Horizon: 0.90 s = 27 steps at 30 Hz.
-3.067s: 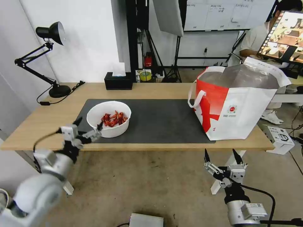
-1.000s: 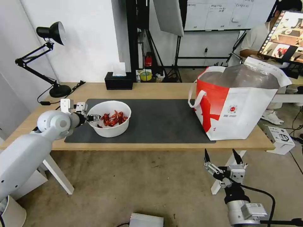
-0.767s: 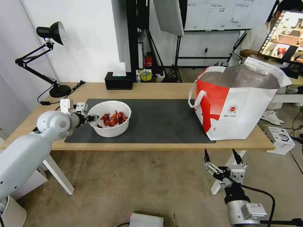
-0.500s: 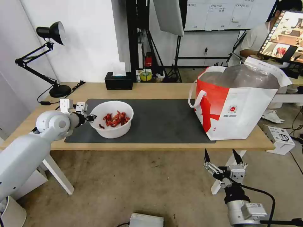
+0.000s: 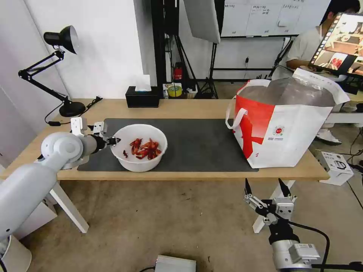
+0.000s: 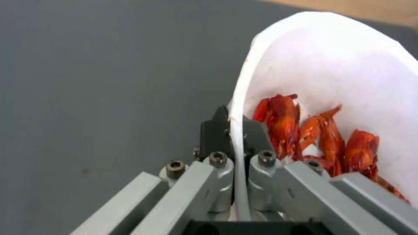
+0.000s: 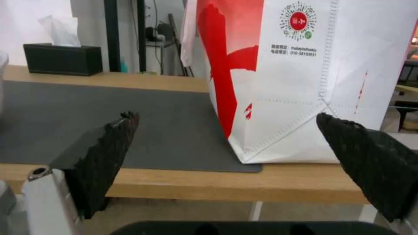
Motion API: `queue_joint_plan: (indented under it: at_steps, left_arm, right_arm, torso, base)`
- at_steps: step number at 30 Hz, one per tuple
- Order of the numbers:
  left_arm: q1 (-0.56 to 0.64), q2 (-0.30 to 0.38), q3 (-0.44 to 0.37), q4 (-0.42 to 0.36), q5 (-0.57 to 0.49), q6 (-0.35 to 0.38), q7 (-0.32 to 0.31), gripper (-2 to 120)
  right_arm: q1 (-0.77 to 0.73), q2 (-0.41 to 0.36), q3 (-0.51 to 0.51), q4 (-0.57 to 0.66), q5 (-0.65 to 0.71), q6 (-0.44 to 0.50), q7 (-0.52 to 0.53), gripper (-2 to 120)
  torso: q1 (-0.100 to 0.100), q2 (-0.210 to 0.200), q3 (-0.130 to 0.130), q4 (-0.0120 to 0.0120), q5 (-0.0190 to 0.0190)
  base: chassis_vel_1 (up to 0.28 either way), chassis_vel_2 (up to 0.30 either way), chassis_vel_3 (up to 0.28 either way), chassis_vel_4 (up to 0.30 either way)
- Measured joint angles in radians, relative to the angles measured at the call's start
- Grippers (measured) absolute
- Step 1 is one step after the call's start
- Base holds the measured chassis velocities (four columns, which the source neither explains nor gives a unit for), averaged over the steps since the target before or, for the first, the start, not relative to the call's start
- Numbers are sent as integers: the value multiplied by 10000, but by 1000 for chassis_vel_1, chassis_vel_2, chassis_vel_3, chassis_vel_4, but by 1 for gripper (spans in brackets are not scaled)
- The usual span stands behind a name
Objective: Pick up the trash from the table and place it into the takeout bag.
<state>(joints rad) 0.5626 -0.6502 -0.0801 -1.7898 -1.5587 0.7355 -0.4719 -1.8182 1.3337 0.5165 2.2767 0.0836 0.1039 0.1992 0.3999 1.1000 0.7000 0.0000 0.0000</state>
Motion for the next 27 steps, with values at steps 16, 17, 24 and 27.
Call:
queue_joint_plan:
  at_steps: [16,17,24,27]
  left_arm:
    - [-1468,-907,859,-1079,-1400,-49,-1568,0]
    - [-1612,-1057,934,-1109,-1429,-78,-1623,0]
    - [-2470,-1812,1367,-1117,-1615,-255,-1923,0]
    - [-2793,-2093,1572,-1089,-1754,-293,-2101,0]
  right_arm:
    - [0,0,0,0,0,0,0,100]
    - [0,0,0,0,0,0,0,100]
    - [0,0,0,0,0,0,0,100]
    - [0,0,0,-1,0,0,0,100]
  torso:
    - [0,0,0,0,0]
    - [1,0,0,-1,0]
    - [1,0,1,-2,2]
    - [1,0,1,0,1]
  base:
    - [0,0,0,0]
    - [0,0,0,0]
    - [0,0,0,0]
    - [0,0,0,0]
